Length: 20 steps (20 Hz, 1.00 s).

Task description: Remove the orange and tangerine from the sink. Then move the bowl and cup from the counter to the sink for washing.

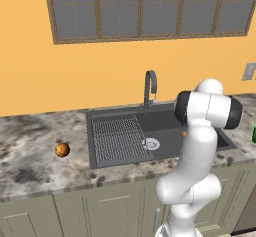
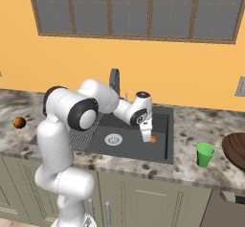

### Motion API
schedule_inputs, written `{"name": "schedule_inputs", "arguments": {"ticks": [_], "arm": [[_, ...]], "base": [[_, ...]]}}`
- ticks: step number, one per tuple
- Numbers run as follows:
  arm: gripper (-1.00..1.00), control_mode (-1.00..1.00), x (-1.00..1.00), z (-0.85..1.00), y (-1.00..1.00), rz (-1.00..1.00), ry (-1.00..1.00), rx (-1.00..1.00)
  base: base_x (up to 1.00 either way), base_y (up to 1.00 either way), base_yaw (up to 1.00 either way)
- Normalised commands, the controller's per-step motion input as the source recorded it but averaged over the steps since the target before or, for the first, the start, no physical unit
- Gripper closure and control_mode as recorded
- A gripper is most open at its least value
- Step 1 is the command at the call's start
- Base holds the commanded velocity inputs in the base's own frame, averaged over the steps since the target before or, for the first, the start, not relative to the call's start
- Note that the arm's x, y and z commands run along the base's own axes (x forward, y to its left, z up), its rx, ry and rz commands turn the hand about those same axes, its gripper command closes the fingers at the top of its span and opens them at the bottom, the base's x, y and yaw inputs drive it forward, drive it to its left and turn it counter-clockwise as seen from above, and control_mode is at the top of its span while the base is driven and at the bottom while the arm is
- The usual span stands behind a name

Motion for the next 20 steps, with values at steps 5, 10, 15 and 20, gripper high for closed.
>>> {"name": "schedule_inputs", "arguments": {"ticks": [5,10,15,20], "arm": [[-1.0,-1.0,0.23,-0.12,-0.15,0.0,0.01,0.13],[-1.0,-1.0,0.23,-0.12,-0.12,0.0,0.0,0.03],[-1.0,-1.0,0.26,-0.13,-0.05,-0.01,0.0,0.0],[-1.0,-1.0,0.29,-0.14,0.0,-0.03,0.0,0.0]], "base": [[0.0,0.0,0.0],[0.0,0.0,0.0],[0.0,0.0,0.0],[0.0,0.0,0.0]]}}
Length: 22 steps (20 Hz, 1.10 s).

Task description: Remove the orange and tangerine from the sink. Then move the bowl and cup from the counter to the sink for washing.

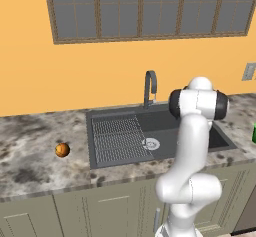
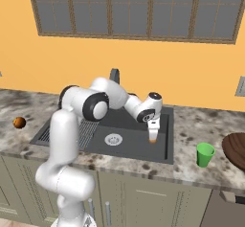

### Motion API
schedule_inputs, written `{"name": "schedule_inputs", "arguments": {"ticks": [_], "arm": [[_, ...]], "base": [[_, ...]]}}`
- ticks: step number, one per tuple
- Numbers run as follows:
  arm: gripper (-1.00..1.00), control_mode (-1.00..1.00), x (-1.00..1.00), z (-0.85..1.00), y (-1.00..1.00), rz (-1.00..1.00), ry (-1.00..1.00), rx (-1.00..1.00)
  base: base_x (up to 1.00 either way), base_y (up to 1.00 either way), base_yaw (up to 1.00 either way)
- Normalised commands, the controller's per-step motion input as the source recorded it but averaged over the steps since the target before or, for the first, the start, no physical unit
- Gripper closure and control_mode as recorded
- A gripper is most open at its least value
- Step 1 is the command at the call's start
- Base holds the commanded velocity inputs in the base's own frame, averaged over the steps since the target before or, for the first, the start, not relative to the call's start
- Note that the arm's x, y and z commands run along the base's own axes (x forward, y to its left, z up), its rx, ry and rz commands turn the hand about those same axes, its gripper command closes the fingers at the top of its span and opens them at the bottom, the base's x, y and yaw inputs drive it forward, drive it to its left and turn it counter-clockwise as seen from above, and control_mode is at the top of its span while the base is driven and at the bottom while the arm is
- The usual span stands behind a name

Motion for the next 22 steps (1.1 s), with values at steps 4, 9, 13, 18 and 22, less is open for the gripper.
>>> {"name": "schedule_inputs", "arguments": {"ticks": [4,9,13,18,22], "arm": [[-1.0,-1.0,0.28,-0.17,-0.01,-0.04,0.0,0.0],[-1.0,-1.0,0.27,-0.2,-0.04,-0.06,0.0,0.0],[-1.0,-1.0,0.26,-0.2,-0.1,-0.05,0.0,0.0],[-1.0,-1.0,0.23,-0.2,-0.13,-0.03,0.0,0.0],[-1.0,-1.0,0.22,-0.2,-0.08,0.0,0.0,0.0]], "base": [[0.0,0.0,0.0],[0.0,0.0,0.0],[0.0,0.0,0.0],[0.0,0.0,0.0],[0.0,0.0,0.0]]}}
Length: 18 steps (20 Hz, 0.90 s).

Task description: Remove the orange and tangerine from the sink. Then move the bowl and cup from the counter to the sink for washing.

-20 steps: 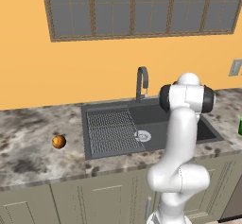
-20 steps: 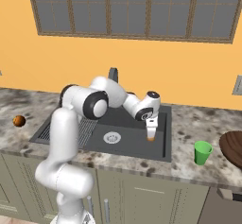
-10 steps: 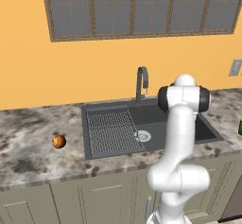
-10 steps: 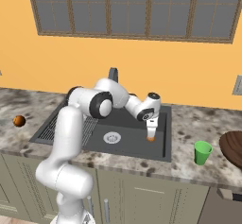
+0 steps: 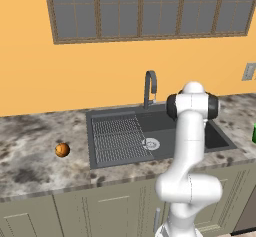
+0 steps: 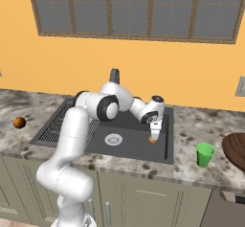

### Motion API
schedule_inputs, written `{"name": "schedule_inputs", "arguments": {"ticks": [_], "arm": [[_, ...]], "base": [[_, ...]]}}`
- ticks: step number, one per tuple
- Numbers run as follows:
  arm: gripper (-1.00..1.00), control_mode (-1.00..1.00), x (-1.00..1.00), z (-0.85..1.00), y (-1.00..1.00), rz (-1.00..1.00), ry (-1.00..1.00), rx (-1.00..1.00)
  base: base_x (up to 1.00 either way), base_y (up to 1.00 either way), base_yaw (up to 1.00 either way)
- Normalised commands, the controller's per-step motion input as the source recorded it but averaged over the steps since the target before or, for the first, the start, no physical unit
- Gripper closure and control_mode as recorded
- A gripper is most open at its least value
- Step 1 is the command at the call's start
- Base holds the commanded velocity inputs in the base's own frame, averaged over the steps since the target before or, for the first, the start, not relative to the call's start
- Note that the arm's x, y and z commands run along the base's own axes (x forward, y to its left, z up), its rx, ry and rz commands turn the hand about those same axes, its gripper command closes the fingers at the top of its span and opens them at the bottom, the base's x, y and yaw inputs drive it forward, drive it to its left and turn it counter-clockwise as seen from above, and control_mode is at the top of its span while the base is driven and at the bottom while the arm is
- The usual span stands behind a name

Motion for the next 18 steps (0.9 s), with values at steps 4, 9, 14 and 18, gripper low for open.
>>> {"name": "schedule_inputs", "arguments": {"ticks": [4,9,14,18], "arm": [[-1.0,-1.0,0.23,-0.18,-0.04,0.0,0.0,0.01],[-1.0,-1.0,0.21,-0.15,-0.01,0.0,0.0,0.03],[-1.0,-1.0,0.05,-0.13,-0.07,0.0,0.0,0.04],[-1.0,-1.0,0.03,-0.16,-0.09,0.0,0.01,0.0]], "base": [[0.0,0.0,0.0],[0.0,0.0,0.0],[0.0,0.0,0.0],[0.0,0.0,0.0]]}}
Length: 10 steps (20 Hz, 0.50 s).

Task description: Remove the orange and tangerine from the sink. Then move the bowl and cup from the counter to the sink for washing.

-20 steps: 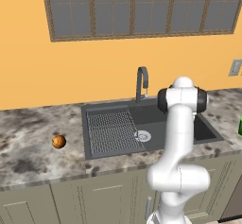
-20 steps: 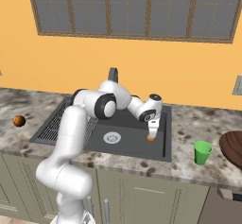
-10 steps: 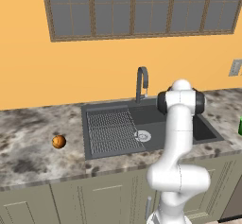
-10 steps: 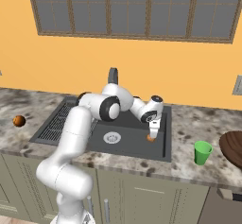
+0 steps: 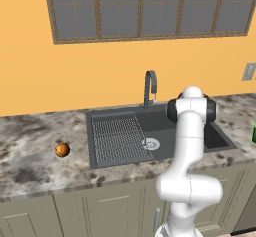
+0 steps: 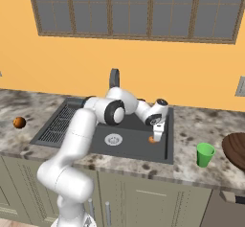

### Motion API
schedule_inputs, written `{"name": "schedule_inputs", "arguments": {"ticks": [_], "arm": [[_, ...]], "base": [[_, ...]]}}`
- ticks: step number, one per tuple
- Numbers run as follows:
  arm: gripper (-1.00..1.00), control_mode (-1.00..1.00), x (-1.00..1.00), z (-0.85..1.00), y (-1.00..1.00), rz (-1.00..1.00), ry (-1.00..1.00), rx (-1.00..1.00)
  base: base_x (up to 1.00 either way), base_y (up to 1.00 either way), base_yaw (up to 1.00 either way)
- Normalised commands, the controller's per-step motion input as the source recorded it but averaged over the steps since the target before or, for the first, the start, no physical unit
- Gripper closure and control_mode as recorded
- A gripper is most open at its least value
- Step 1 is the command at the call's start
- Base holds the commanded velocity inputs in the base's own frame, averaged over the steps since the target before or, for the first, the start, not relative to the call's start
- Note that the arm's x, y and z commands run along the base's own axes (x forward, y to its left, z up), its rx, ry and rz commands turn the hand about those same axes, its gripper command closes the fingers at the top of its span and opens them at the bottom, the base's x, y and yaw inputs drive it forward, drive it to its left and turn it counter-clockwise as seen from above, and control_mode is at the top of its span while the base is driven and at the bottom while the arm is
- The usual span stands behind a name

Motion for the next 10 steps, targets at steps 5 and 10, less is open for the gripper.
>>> {"name": "schedule_inputs", "arguments": {"ticks": [5,10], "arm": [[-1.0,-1.0,0.06,-0.21,-0.02,0.0,0.06,0.01],[-1.0,-1.0,0.11,-0.18,0.0,0.0,0.03,0.04]], "base": [[0.0,0.0,0.0],[0.0,0.0,0.0]]}}
